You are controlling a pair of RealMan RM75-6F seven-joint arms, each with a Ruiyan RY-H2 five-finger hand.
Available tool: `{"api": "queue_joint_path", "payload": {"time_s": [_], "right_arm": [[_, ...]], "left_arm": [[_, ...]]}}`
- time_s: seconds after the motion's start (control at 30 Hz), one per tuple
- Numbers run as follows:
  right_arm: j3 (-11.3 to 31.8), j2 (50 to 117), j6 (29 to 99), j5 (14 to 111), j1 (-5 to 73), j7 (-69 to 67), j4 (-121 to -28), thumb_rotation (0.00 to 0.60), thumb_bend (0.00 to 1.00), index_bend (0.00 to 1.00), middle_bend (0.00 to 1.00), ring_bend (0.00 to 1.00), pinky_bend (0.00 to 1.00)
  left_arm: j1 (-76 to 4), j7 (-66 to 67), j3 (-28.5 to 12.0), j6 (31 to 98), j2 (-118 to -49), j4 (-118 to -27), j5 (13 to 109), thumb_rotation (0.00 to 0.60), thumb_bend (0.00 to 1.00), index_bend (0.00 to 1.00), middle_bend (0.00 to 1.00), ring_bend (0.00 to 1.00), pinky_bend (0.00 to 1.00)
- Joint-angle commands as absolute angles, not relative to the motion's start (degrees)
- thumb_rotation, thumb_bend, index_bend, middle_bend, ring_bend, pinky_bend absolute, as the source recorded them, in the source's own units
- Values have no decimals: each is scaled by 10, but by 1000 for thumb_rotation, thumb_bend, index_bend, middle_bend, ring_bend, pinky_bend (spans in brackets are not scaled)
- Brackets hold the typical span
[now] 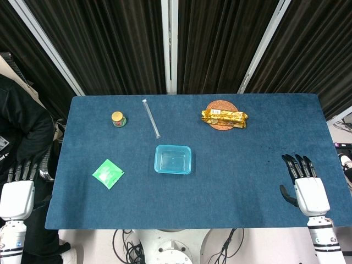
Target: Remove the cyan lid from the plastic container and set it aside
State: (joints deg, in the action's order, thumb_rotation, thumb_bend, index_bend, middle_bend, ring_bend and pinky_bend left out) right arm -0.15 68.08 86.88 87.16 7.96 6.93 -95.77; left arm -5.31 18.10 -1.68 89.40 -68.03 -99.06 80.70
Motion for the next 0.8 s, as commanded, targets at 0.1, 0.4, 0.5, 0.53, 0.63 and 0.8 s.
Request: {"api": "queue_joint_path", "payload": {"time_s": [0.1, 0.4, 0.5, 0.53, 0.63, 0.8], "right_arm": [[-1, 682, 871, 876, 75, 72, -960, 600, 291, 0, 98, 0, 0], [7, 676, 842, 901, 95, 61, -978, 600, 285, 0, 98, 0, 0], [14, 669, 830, 919, 112, 78, -991, 600, 285, 0, 99, 0, 0], [17, 667, 824, 925, 118, 84, -996, 600, 285, 0, 99, 0, 0], [21, 665, 809, 929, 130, 96, -1007, 600, 278, 0, 99, 0, 0], [25, 665, 793, 924, 139, 109, -1019, 600, 271, 0, 99, 0, 0]], "left_arm": [[-55, 179, -22, 889, -684, -986, 806, 600, 0, 67, 1, 0, 0], [-146, 164, -56, 784, -661, -1012, 846, 600, 0, 67, 1, 0, 0], [-210, 132, -79, 698, -666, -1023, 839, 600, 0, 66, 1, 0, 0], [-239, 121, -91, 659, -672, -1021, 827, 600, 0, 64, 1, 0, 3], [-312, 113, -122, 566, -706, -995, 786, 600, 0, 46, 1, 0, 36], [-408, 68, -158, 457, -790, -921, 724, 600, 0, 24, 0, 0, 37]]}}
